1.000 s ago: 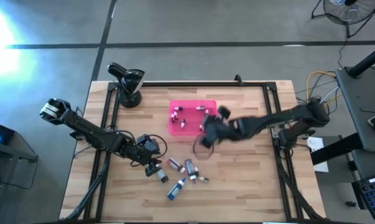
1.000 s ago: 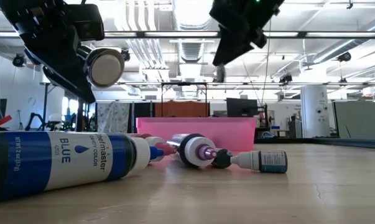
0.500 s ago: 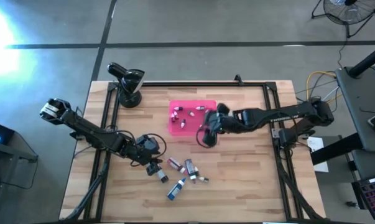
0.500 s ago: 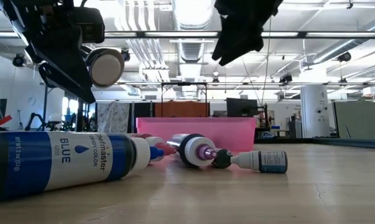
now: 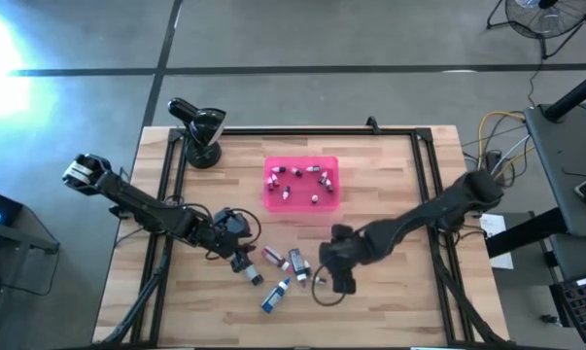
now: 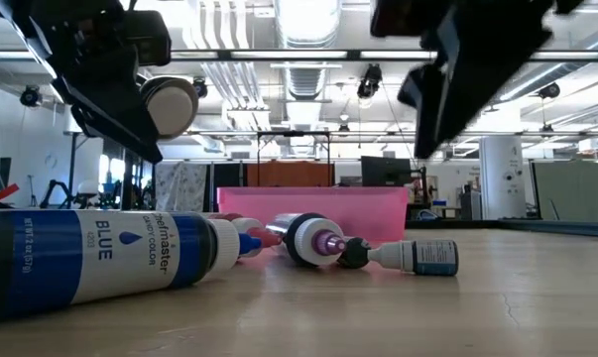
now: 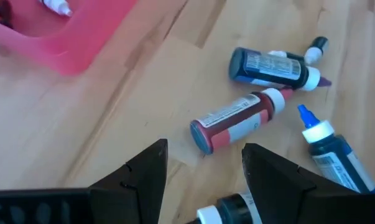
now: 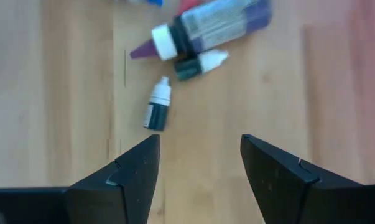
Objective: Pick & Place food coloring
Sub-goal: Put the black food coloring bottle into the pink bin
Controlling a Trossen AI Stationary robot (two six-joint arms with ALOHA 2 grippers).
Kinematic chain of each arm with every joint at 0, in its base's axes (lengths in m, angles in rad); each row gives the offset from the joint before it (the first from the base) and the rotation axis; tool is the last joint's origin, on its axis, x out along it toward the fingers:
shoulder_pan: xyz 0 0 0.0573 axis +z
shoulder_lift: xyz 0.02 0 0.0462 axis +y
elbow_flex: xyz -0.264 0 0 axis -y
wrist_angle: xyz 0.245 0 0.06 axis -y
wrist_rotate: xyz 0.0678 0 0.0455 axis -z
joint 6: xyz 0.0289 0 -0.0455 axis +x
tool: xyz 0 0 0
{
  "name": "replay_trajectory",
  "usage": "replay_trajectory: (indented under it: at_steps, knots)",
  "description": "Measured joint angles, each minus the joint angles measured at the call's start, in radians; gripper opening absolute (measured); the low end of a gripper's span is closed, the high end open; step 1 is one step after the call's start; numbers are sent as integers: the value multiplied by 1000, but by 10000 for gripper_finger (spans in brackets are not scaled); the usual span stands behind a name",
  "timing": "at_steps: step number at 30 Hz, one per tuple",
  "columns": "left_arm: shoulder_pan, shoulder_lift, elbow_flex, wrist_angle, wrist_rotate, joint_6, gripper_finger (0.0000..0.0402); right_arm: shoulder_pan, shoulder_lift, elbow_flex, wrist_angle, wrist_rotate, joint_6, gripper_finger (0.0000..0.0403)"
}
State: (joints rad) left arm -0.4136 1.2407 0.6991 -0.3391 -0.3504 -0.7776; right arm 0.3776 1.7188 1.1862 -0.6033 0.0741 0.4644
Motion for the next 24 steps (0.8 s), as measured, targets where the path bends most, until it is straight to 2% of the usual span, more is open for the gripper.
replay_trajectory:
  at_steps: [4,8,12,19,24]
  knots:
    - [0,22,0,9,19,63,182,31,90,4,23,4,109,219]
    - [0,43,0,15,75,194,182,68,136,36,26,4,211,219]
    - [0,59,0,31,99,353,182,105,144,59,25,25,300,219]
    - [3,97,0,48,139,560,182,166,142,68,15,60,586,219]
    - [1,103,0,-26,205,586,182,213,142,66,10,59,758,219]
